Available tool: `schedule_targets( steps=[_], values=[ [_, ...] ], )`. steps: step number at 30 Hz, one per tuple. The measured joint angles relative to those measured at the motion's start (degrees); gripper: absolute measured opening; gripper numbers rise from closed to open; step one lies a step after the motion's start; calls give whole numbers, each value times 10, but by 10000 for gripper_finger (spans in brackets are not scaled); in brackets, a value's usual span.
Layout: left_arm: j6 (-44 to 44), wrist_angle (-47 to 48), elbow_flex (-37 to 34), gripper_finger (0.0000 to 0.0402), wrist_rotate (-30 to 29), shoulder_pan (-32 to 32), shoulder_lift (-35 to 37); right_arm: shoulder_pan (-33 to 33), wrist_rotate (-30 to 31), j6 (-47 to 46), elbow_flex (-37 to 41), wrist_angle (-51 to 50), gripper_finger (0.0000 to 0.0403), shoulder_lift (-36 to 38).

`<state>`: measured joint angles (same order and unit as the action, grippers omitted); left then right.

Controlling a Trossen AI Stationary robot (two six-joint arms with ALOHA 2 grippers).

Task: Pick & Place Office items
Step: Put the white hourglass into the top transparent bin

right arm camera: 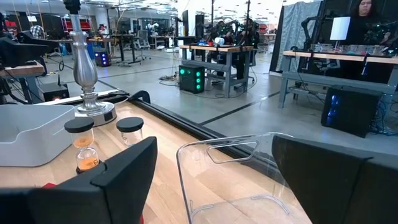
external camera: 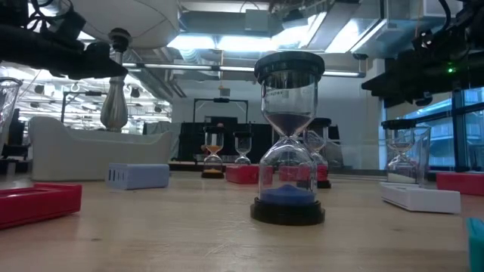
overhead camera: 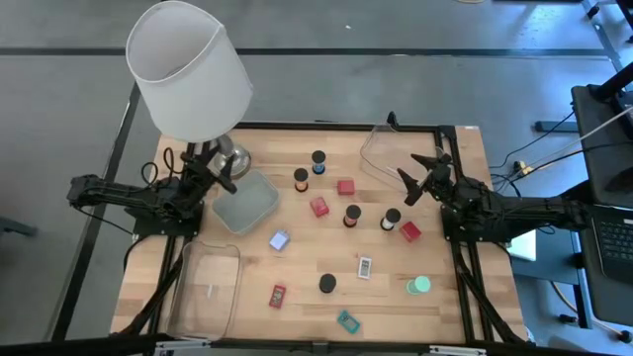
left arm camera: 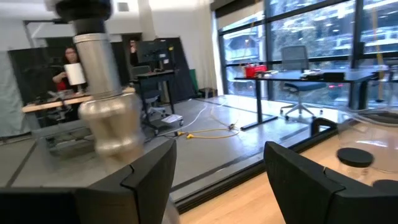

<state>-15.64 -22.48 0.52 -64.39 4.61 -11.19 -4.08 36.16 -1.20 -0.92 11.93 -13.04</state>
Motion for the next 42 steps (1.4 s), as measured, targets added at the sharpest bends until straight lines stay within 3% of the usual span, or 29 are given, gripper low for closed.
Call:
schedule_targets(
  steps=[13, 21, 27, 35, 42],
  values=[
    [7, 0, 0, 240, 1, 0, 0, 0, -119, -224, 0, 0, 322, 0],
    [95, 0, 0, 240, 87, 0, 0, 0, -132, -239, 0, 0, 322, 0],
    [105, -53, 0, 240, 132, 0, 0, 0, -132, -217, 0, 1, 322, 0],
    [76, -75, 0, 240, 124, 0, 0, 0, -116, -140, -44, 10, 322, -3],
    [71, -76, 0, 240, 2, 0, 0, 0, -81, -134, -166, -200, 322, -50]
  ],
)
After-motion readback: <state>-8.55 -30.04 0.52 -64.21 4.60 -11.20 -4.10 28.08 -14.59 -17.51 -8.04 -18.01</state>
